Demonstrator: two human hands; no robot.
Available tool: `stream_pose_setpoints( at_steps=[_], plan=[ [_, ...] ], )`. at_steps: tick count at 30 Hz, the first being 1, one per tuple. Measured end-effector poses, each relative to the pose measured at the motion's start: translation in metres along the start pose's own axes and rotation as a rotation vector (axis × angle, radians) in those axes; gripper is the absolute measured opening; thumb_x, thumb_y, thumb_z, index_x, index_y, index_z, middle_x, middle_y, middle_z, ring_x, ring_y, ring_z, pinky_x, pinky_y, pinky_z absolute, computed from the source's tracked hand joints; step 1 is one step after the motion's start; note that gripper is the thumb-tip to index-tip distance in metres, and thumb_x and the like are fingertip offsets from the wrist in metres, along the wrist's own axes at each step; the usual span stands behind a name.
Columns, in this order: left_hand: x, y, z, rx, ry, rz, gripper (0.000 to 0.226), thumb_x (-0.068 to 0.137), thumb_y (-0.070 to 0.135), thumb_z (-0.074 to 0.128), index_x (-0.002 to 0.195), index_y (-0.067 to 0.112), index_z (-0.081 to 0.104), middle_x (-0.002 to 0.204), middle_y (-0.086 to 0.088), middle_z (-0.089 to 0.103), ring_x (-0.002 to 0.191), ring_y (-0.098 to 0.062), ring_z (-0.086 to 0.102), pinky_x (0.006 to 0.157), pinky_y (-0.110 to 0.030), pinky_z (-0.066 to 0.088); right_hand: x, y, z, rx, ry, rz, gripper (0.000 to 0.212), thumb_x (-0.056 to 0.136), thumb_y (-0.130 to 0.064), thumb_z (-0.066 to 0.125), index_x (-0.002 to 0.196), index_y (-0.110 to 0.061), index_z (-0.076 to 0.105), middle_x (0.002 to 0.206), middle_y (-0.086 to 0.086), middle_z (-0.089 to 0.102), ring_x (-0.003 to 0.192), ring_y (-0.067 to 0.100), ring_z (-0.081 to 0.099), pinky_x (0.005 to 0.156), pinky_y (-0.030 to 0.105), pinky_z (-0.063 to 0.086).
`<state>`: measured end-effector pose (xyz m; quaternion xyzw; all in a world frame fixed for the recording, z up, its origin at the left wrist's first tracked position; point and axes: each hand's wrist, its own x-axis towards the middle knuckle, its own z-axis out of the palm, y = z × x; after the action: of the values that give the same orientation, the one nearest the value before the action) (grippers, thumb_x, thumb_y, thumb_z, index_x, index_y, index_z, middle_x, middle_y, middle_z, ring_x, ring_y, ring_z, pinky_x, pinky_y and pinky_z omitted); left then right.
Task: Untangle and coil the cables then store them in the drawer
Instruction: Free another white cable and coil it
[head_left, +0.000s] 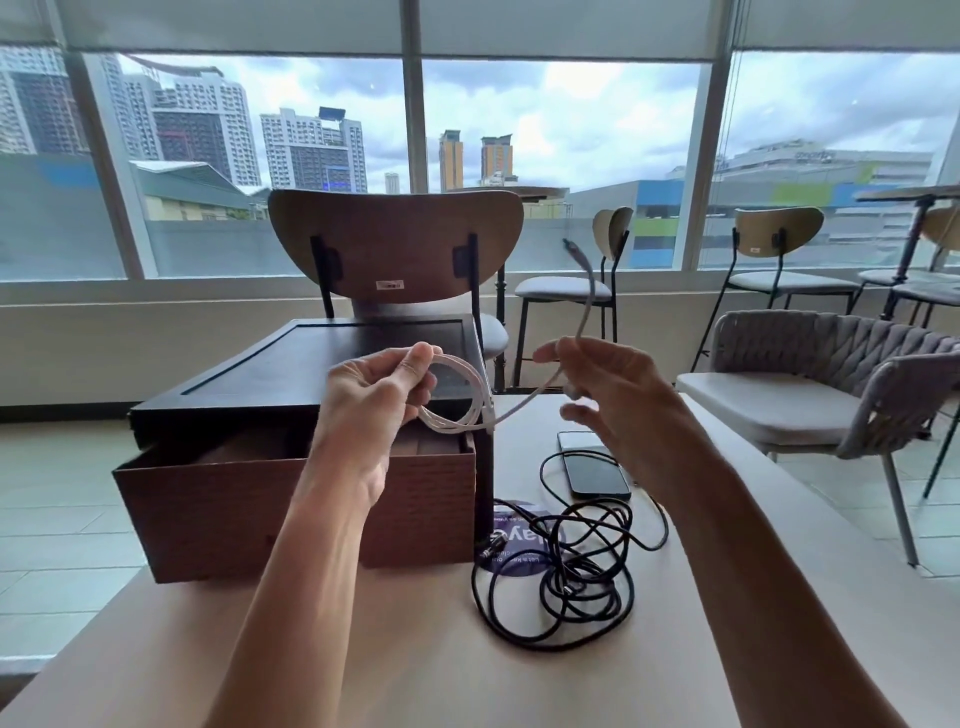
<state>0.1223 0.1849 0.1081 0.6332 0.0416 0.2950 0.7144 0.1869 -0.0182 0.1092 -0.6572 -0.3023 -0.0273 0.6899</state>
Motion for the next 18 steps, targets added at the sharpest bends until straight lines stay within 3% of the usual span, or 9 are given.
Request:
stream_pose_setpoints(
  at_steps=[2, 4, 7, 10, 13, 15, 18],
  plan=[
    [-0.003, 0.002, 0.002, 0.045, -0.105, -0.019, 0.016, 0.093, 0.022, 0.067, 0.093, 0.011, 0.078, 0.068, 0.002, 0.065, 0.060, -0.005, 0.054, 0.059, -0.018, 0.046, 0.000, 0.004, 0.000, 0.079, 0.036, 0.101, 0.028, 0.101, -0.026, 0.053, 0.089, -0.018, 0.076, 0.084, 0.000, 0.066, 0.085, 0.012, 0.063, 0.078, 0.029, 0.054],
    [-0.006, 0.004, 0.004, 0.084, -0.207, -0.044, 0.018, 0.093, 0.022, 0.066, 0.096, 0.008, 0.078, 0.068, 0.002, 0.062, 0.057, -0.004, 0.051, 0.058, -0.024, 0.056, 0.001, 0.004, 0.002, 0.183, 0.080, 0.156, 0.022, 0.103, -0.016, 0.049, 0.105, -0.009, 0.070, 0.100, 0.009, 0.071, 0.086, 0.014, 0.071, 0.079, 0.028, 0.058],
    [-0.009, 0.004, 0.003, 0.150, -0.319, -0.063, 0.019, 0.089, 0.026, 0.067, 0.093, 0.013, 0.080, 0.069, 0.001, 0.061, 0.054, -0.003, 0.048, 0.067, -0.033, 0.060, 0.001, 0.004, 0.006, 0.241, 0.187, 0.140, 0.025, 0.105, -0.008, 0.043, 0.126, -0.012, 0.056, 0.097, 0.013, 0.072, 0.058, 0.009, 0.063, 0.057, 0.024, 0.054],
    [-0.009, 0.005, 0.004, 0.122, -0.388, -0.068, 0.023, 0.083, 0.028, 0.068, 0.094, 0.011, 0.080, 0.070, -0.001, 0.063, 0.056, -0.004, 0.051, 0.068, -0.027, 0.057, 0.003, 0.010, 0.003, -0.222, 0.237, 0.119, 0.036, 0.107, -0.019, 0.042, 0.143, -0.018, 0.040, 0.078, 0.002, 0.060, 0.047, 0.006, 0.043, 0.045, 0.026, 0.042],
    [-0.011, 0.003, 0.008, 0.145, -0.456, -0.062, 0.027, 0.080, 0.030, 0.069, 0.094, 0.011, 0.080, 0.072, -0.002, 0.064, 0.062, -0.006, 0.053, 0.063, -0.020, 0.050, 0.001, 0.014, 0.004, -0.510, -0.013, 0.283, 0.050, 0.102, -0.022, 0.051, 0.143, -0.026, 0.023, 0.078, -0.007, 0.039, 0.062, 0.007, 0.042, 0.057, 0.025, 0.043],
    [-0.011, 0.001, 0.011, 0.196, -0.434, -0.040, 0.026, 0.081, 0.031, 0.069, 0.094, 0.011, 0.080, 0.070, 0.000, 0.064, 0.063, -0.007, 0.053, 0.061, -0.017, 0.047, -0.003, 0.011, 0.006, -0.486, -0.155, 0.345, 0.040, 0.101, -0.018, 0.051, 0.138, -0.024, 0.035, 0.081, 0.002, 0.043, 0.069, 0.013, 0.044, 0.062, 0.030, 0.041],
    [-0.008, -0.003, 0.011, 0.190, -0.332, -0.024, 0.014, 0.092, 0.021, 0.067, 0.091, 0.013, 0.079, 0.067, 0.001, 0.064, 0.056, -0.003, 0.052, 0.057, -0.017, 0.049, -0.007, 0.002, 0.008, -0.400, -0.197, 0.291, 0.024, 0.105, -0.027, 0.045, 0.123, -0.024, 0.060, 0.100, 0.010, 0.052, 0.082, 0.020, 0.047, 0.063, 0.028, 0.045]
  ],
)
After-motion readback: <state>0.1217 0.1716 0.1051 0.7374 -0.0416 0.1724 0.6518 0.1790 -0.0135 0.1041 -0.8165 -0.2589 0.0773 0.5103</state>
